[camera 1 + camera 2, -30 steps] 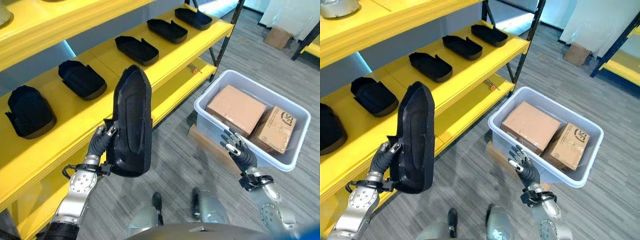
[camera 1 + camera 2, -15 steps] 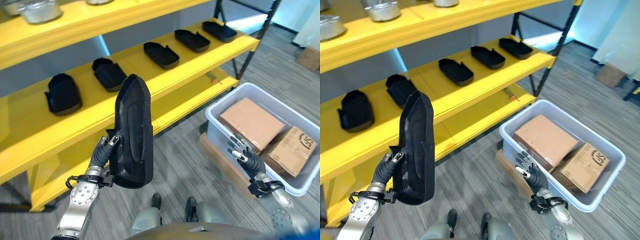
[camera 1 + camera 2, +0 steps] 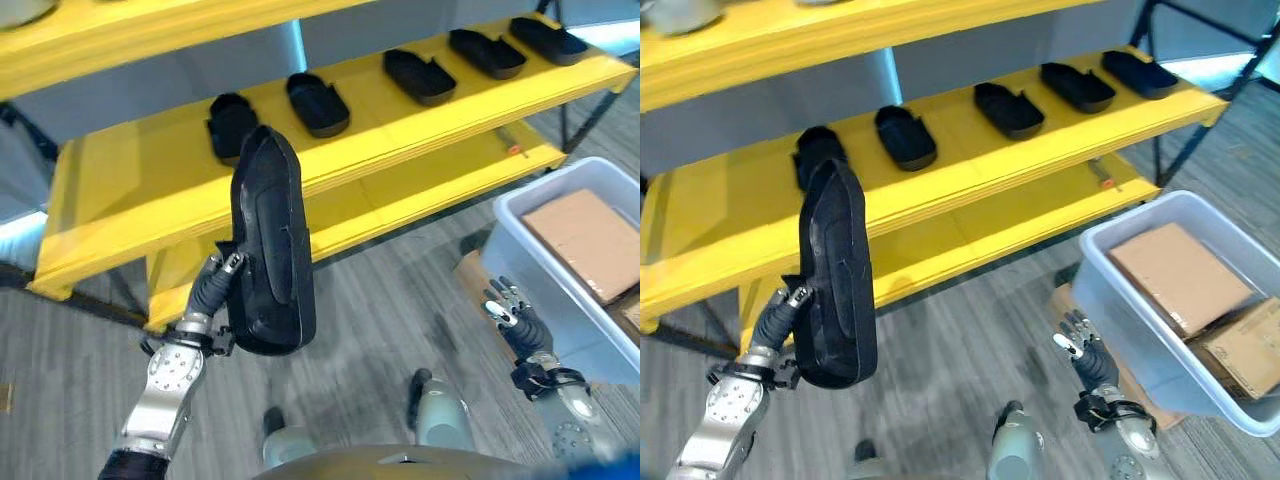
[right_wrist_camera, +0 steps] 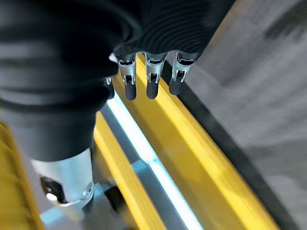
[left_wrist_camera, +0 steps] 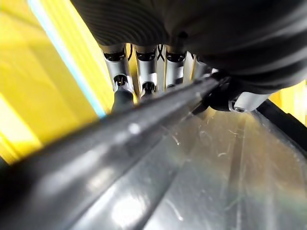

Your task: Move parts from the plastic box to the shelf.

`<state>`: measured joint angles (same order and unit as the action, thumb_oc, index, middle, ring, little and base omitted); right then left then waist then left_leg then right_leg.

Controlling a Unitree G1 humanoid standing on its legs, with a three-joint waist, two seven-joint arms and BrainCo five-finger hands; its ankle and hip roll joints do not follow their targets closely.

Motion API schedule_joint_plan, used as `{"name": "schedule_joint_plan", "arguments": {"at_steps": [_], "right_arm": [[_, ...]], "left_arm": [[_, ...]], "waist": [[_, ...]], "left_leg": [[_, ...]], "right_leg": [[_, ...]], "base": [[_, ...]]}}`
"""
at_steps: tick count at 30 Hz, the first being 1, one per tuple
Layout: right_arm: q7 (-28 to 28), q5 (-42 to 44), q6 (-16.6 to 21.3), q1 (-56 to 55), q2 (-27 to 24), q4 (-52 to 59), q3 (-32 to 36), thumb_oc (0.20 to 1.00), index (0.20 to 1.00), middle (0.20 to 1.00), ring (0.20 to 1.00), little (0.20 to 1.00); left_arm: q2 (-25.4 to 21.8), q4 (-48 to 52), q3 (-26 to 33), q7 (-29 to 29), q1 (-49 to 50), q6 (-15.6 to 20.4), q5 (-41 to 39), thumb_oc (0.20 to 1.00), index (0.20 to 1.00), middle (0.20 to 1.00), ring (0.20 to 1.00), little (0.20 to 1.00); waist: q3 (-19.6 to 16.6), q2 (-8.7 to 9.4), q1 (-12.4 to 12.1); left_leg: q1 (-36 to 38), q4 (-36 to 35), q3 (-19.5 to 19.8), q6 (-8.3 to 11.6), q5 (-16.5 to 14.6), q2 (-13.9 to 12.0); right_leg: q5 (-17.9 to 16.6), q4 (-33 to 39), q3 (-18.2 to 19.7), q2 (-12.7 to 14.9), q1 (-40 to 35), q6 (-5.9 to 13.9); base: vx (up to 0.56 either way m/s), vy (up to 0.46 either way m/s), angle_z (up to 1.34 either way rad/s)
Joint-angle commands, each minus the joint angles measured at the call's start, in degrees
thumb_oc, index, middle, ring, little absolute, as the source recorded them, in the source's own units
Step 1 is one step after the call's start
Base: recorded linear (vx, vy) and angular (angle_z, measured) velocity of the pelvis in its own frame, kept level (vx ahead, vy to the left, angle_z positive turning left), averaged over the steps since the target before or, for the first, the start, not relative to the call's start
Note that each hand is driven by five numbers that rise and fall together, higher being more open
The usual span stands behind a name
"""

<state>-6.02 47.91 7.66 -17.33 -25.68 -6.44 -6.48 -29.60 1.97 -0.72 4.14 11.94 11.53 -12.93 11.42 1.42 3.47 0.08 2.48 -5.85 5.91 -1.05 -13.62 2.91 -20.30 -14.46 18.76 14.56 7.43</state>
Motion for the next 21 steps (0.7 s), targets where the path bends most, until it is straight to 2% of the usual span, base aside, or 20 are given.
{"name": "schedule_joint_plan", "arguments": {"at_steps": [1, 5, 7, 8, 9, 10, 11, 12, 13, 14, 16, 18, 19, 20, 21], "right_arm": [[-1.15, -3.69, 2.22, 4.69, 0.38, 3.45, -0.16, 1.0, 1.0, 1.0, 1.0, 1.0], [-0.86, -4.66, 2.44, 4.8, 1.71, 3.5, 0.11, 1.0, 1.0, 1.0, 1.0, 1.0], [-1.02, -4.0, 2.42, 5.05, 2.88, 3.29, -0.66, 1.0, 1.0, 1.0, 1.0, 1.0], [-1.13, -3.07, 2.26, 5.53, 4.47, 2.27, -1.92, 1.0, 1.0, 1.0, 1.0, 1.0], [-1.23, -2.97, 2.14, 5.56, 4.7, 2.3, -2.19, 1.0, 1.0, 1.0, 1.0, 1.0], [-1.36, -2.71, 2.16, 5.66, 4.83, 2.46, -2.86, 1.0, 1.0, 1.0, 1.0, 1.0], [-1.88, -2.51, 2.05, 5.45, 4.82, 2.46, -3.04, 1.0, 1.0, 1.0, 1.0, 1.0], [-2.38, -1.79, 1.96, 5.47, 4.41, 1.75, -3.58, 1.0, 1.0, 1.0, 1.0, 1.0], [-2.39, -1.48, 2.1, 5.24, 4.13, 1.78, -3.54, 1.0, 1.0, 1.0, 1.0, 1.0], [-2.37, -1.55, 2.14, 4.89, 3.92, 1.62, -3.34, 1.0, 1.0, 1.0, 1.0, 1.0], [-2.4, -1.87, 2.2, 4.57, 3.48, 0.8, -2.89, 1.0, 1.0, 1.0, 1.0, 1.0], [-2.87, -2.31, 2.13, 4.26, 3.01, 1.64, -2.69, 1.0, 1.0, 1.0, 1.0, 1.0], [-3.38, -2.62, 2.16, 2.87, 2.56, 3.02, -2.11, 1.0, 1.0, 1.0, 1.0, 1.0], [-3.56, -1.66, 2.02, 2.79, 1.94, 2.8, -1.74, 1.0, 1.0, 1.0, 1.0, 1.0], [-3.58, -1.63, 2.02, 2.73, 1.88, 2.8, -1.73, 1.0, 1.0, 1.0, 1.0, 1.0]], "left_arm": [[-3.34, 7.03, 5.02, 0.74, -0.64, 4.73, -1.3, 0.2, 0.2, 0.2, 0.2, 0.2], [-4.31, 6.85, 4.51, 0.66, -1.92, 4.8, -1.3, 0.2, 0.2, 0.2, 0.2, 0.2], [-5.22, 7.19, 4.61, 1.08, -1.89, 4.65, -0.5, 0.2, 0.2, 0.2, 0.2, 0.2], [-5.9, 7.2, 4.72, 1.47, -2.36, 4.56, 0.11, 0.2, 0.2, 0.2, 0.2, 0.2], [-5.97, 7.35, 4.89, 1.48, -2.17, 4.62, 0.09, 0.2, 0.2, 0.2, 0.2, 0.2], [-5.91, 7.44, 4.79, 1.59, -2.04, 4.64, 0.4, 0.2, 0.2, 0.2, 0.2, 0.2], [-5.92, 7.39, 4.78, 1.49, -2.1, 4.67, 0.97, 0.2, 0.2, 0.2, 0.2, 0.2], [-5.46, 6.76, 3.76, 1.28, -2.61, 5.05, 0.69, 0.2, 0.2, 0.2, 0.2, 0.2], [-5.1, 6.93, 3.77, 1.1, -2.3, 5.1, 0.41, 0.2, 0.2, 0.2, 0.2, 0.2], [-4.78, 7.12, 3.64, 0.8, -2.1, 4.85, 0.21, 0.2, 0.2, 0.2, 0.2, 0.2], [-3.7, 6.61, 3.29, 0.35, -2.01, 4.62, 0.04, 0.2, 0.2, 0.2, 0.2, 0.2], [-2.27, 5.46, 2.22, 0.0, -2.48, 4.53, -0.22, 0.2, 0.2, 0.2, 0.2, 0.2], [-1.75, 5.2, 1.81, -0.15, -2.47, 4.8, -0.58, 0.2, 0.2, 0.2, 0.2, 0.2], [-0.78, 5.13, 0.65, -1.19, -2.12, 4.81, 0.01, 0.2, 0.2, 0.2, 0.2, 0.2], [-0.74, 5.14, 0.62, -1.2, -2.07, 4.82, 0.01, 0.2, 0.2, 0.2, 0.2, 0.2]], "waist": [[1.23, 2.03, -0.8], [1.64, 3.35, -1.58], [1.54, 3.95, -2.0], [1.46, 3.49, -2.36], [1.43, 3.51, -2.35], [1.95, 2.51, -2.05], [2.14, 1.69, -1.63], [2.86, 0.69, 0.11], [3.46, 0.62, 0.28], [3.61, 0.86, 0.46], [4.22, 0.87, 1.83], [4.03, 1.3, 3.28], [3.56, 1.61, 3.15], [2.4, 1.95, 3.32], [2.39, 1.86, 3.29]], "left_leg": [[-1.9, 4.72, 2.57, 0.9, -1.15, -2.48], [-4.99, 10.36, 3.84, -0.42, -5.33, 2.6], [-5.29, 10.74, 4.28, -2.37, -6.65, 5.52], [-4.29, 10.03, 4.01, -4.75, -7.6, 8.28], [-3.65, 9.46, 3.72, -5.62, -7.59, 9.2], [-2.23, 8.87, 3.43, -6.47, -7.86, 9.39], [-1.47, 7.72, 3.3, -7.17, -7.27, 9.63], [1.66, 4.39, 3.21, -8.02, -6.89, 9.78], [3.05, 3.2, 2.57, -8.32, -7.1, 10.16], [3.86, 2.6, 1.93, -8.6, -7.54, 10.94], [6.57, 1.11, 2.54, -8.56, -8.58, 11.81], [8.21, 1.2, 3.79, -8.0, -9.82, 12.18], [8.14, 1.8, 4.22, -7.24, -10.12, 12.0], [8.39, 2.5, 4.17, -6.93, -10.8, 12.07], [8.46, 2.48, 4.14, -6.91, -10.82, 12.0]], "right_leg": [[-5.5, 9.36, -0.4, 1.45, -10.81, 3.6], [-9.99, 10.66, -1.94, 6.13, -13.77, 5.05], [-15.49, 10.43, -0.89, 8.01, -13.57, 5.51], [-21.52, 7.94, 0.74, 10.21, -12.29, 5.24], [-23.5, 6.55, 1.79, 10.9, -11.09, 4.91], [-23.53, 3.6, 2.88, 10.3, -9.36, 4.34], [-21.31, 1.11, 4.83, 8.4, -7.26, 3.5], [-13.72, -1.69, 7.71, -0.24, -0.71, 1.66], [-11.54, -0.86, 6.1, -2.46, 1.39, 1.32], [-10.97, 0.94, 4.18, -3.03, 2.15, 1.18], [-11.1, 6.21, 1.54, -6.32, 4.64, 1.5], [-11.7, 10.12, 2.78, -8.65, 5.47, 2.27], [-9.67, 11.64, 3.22, -9.12, 3.16, 1.48], [-9.83, 12.78, 5.99, -10.41, 0.57, 0.62], [-9.95, 13.03, 5.97, -10.51, 0.4, 0.6]], "base": [[0.02, 0.26, -0.14], [0.06, 0.282, 0.32], [0.09, 0.371, 0.35], [0.11, 0.453, 0.21], [0.12, 0.502, 0.15], [0.08, 0.384, -0.12], [0.14, 0.513, -0.34], [0.16, 0.433, -0.38], [0.19, 0.337, -0.33], [0.18, 0.13, -0.63], [0.26, 0.041, -0.4], [0.27, -0.05, 0.25], [0.29, -0.121, 0.27], [0.22, -0.106, 0.51], [0.26, -0.113, 0.63]]}}
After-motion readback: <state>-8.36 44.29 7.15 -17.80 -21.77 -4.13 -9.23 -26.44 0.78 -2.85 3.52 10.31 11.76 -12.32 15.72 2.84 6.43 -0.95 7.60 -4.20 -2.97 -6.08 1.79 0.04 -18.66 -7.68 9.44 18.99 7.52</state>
